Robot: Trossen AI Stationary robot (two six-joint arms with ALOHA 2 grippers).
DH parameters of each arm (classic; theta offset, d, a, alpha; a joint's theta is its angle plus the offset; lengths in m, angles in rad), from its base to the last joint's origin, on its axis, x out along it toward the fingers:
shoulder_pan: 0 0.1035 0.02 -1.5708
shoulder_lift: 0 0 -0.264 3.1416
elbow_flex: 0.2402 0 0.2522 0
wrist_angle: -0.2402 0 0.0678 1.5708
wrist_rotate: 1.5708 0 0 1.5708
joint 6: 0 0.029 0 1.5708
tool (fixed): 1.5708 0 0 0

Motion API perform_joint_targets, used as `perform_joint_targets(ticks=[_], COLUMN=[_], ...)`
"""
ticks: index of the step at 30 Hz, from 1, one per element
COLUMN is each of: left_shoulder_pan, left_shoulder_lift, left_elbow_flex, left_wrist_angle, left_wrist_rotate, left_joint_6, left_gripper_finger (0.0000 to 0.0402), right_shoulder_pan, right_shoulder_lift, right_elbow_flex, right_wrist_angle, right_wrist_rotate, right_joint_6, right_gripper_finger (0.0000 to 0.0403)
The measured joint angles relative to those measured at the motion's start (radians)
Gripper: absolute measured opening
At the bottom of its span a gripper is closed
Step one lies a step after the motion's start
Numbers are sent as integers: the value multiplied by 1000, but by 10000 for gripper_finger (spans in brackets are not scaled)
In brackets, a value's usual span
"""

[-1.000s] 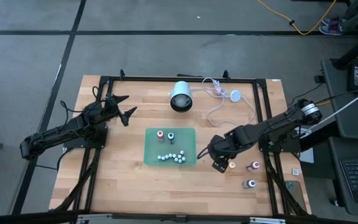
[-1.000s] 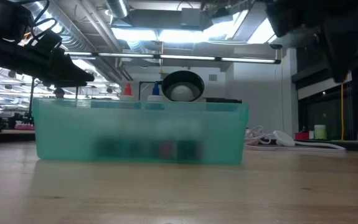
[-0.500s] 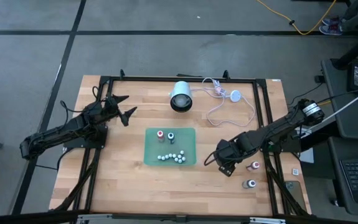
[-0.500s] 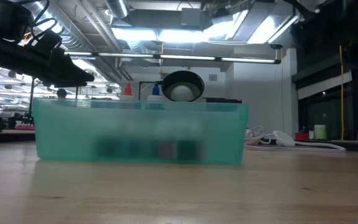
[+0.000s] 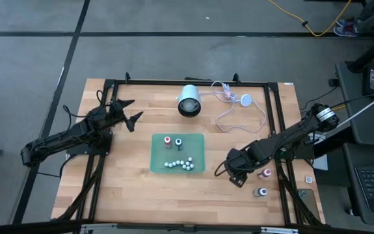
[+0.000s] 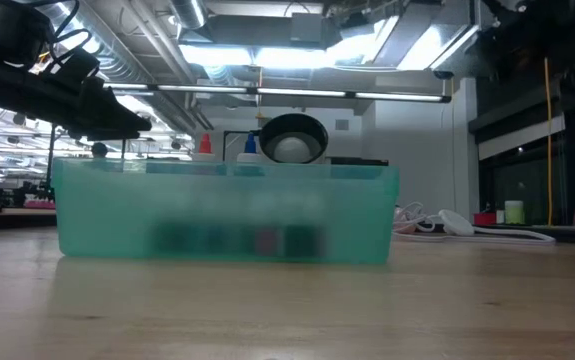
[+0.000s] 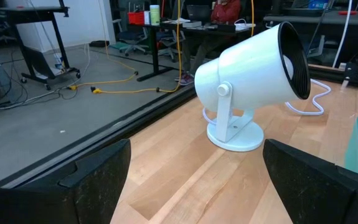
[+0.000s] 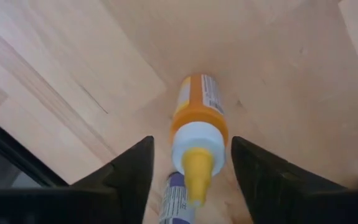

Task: Pick & Place food coloring
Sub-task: Put the large yellow food coloring bottle into the bin

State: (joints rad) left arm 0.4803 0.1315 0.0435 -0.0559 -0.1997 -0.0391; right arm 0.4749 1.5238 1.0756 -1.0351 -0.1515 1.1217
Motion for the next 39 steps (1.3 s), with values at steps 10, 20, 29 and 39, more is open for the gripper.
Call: perform_joint_targets(ticks=[10, 20, 29, 39], left_shoulder_pan=[0, 0, 0, 0], left_shoulder_lift=[0, 0, 0, 0], left_elbow_flex=[0, 0, 0, 0], left_wrist_angle=[0, 0, 0, 0], left_wrist_rotate=[0, 0, 0, 0], left_joint_6=[0, 0, 0, 0], left_gripper_finger=[361, 361, 361, 361], right_shoulder_pan=[0, -44, -151, -259], right_shoulder_lift=[0, 2, 116, 302], right_elbow_flex=[1, 66, 289, 636], right_wrist_angle=[-2, -73, -240, -446], right_wrist_rotate=[-9, 1, 8, 69], right_joint_6=[-1, -95, -323, -547], right_gripper_finger=[113, 112, 112, 114])
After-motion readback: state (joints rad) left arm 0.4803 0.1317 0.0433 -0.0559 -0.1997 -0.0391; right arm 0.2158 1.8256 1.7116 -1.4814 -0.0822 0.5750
